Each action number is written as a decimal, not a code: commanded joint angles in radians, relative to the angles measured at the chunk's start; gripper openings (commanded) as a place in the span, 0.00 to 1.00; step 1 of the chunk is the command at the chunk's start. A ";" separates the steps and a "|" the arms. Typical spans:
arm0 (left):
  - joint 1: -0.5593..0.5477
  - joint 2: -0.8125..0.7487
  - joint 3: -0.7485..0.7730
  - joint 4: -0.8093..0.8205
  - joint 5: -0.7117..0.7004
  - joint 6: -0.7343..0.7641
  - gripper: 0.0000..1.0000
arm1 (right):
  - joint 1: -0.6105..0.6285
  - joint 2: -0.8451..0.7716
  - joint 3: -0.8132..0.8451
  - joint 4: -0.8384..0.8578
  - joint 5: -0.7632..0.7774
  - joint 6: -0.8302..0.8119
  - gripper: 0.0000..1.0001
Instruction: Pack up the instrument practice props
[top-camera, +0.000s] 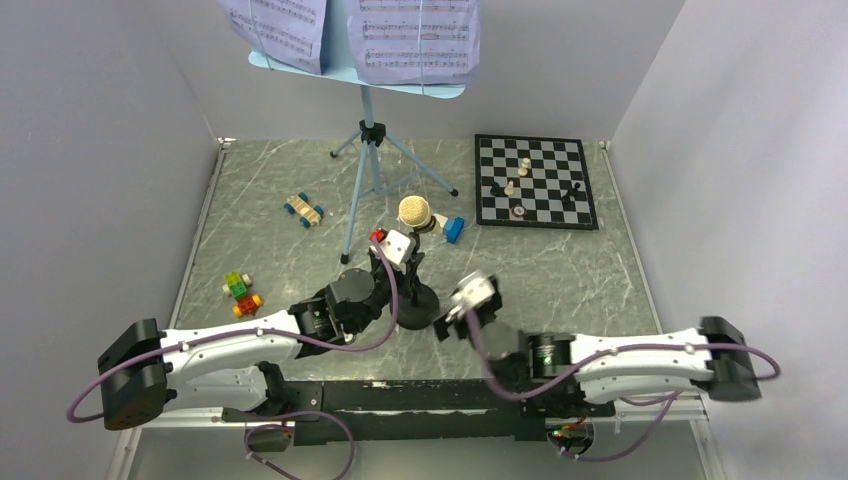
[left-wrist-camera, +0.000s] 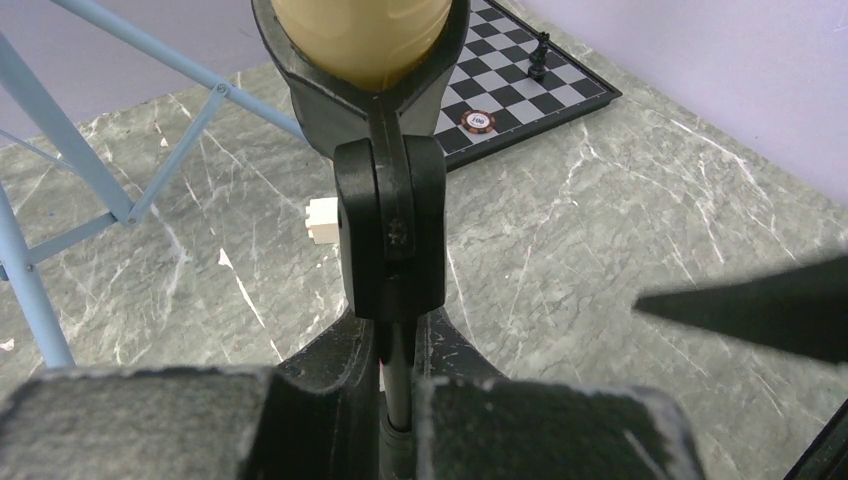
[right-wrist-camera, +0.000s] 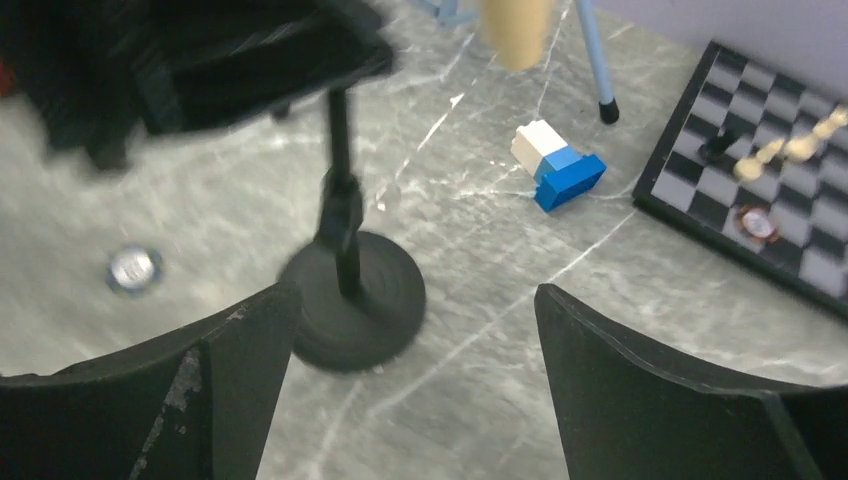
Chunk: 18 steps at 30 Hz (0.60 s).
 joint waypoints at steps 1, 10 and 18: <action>0.014 0.014 0.009 -0.064 -0.064 0.052 0.00 | -0.227 -0.198 0.009 -0.175 -0.367 0.424 0.91; 0.012 0.008 0.006 -0.036 -0.062 0.028 0.00 | -0.603 -0.144 0.023 -0.105 -0.936 0.770 0.89; 0.001 -0.013 -0.037 0.039 -0.093 0.032 0.00 | -0.762 0.011 -0.053 0.155 -1.259 1.052 0.88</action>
